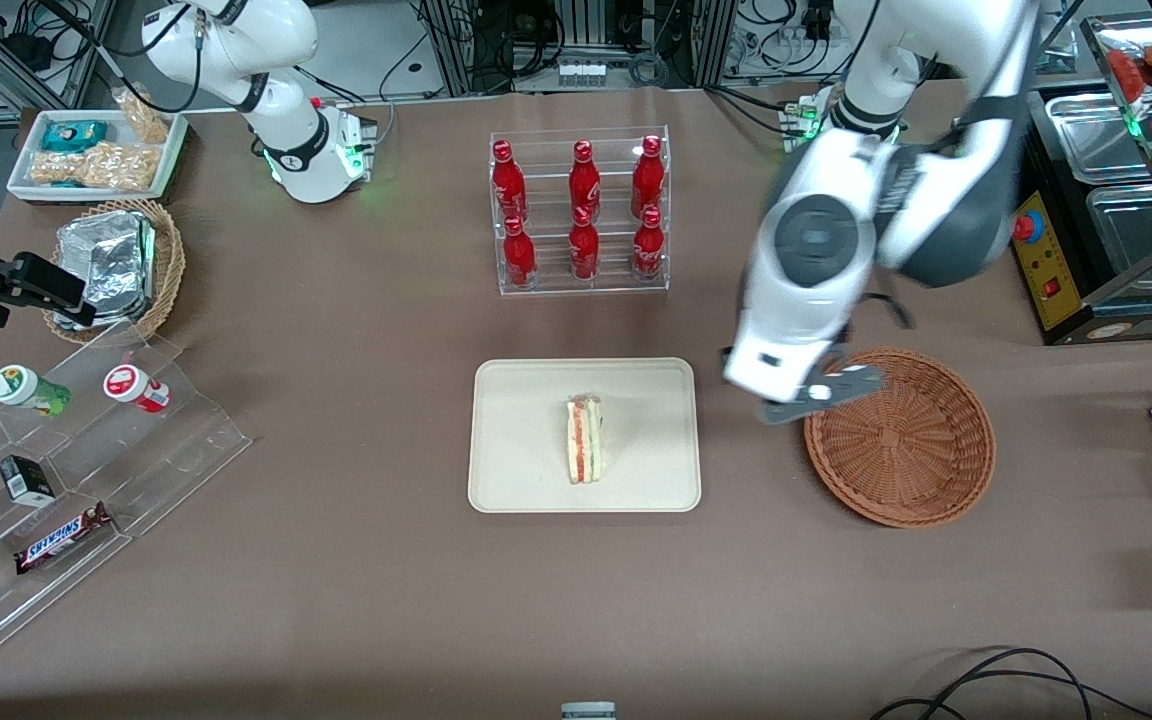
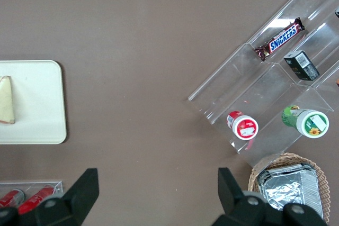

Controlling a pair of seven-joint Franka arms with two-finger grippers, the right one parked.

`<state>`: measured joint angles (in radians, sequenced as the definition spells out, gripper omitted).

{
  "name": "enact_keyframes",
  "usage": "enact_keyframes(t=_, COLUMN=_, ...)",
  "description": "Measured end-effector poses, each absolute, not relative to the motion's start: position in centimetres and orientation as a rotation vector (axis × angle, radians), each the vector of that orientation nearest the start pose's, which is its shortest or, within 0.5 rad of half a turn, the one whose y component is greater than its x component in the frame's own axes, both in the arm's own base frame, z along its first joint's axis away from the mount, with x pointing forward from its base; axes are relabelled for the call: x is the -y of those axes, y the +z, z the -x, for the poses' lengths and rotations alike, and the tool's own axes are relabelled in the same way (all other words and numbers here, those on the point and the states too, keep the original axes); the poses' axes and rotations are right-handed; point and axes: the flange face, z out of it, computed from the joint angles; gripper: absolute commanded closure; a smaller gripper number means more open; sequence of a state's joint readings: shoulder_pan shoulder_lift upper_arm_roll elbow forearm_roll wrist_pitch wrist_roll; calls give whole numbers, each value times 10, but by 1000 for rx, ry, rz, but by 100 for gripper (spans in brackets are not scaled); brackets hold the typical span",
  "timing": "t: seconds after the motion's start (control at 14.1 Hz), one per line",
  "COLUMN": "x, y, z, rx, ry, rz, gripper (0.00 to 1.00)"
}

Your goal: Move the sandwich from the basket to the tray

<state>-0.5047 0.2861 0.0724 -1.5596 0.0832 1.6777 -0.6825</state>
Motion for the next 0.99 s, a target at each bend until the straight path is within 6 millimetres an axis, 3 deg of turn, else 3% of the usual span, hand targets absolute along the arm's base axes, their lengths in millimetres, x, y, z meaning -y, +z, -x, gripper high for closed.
enact_keyframes(t=0.21, x=176, y=489, z=-561, rx=194, ry=246, rz=2956, gripper=0)
enact_keyframes(t=0.42, x=111, y=514, z=-548, rx=44, ry=341, rz=2977, gripper=0)
enact_keyframes(t=0.71, x=68, y=550, z=-536, rx=-52, ry=318, rz=3014, gripper=0)
enact_keyframes(t=0.99, x=57, y=573, z=-538, rx=-102, ry=242, rz=3033, gripper=0)
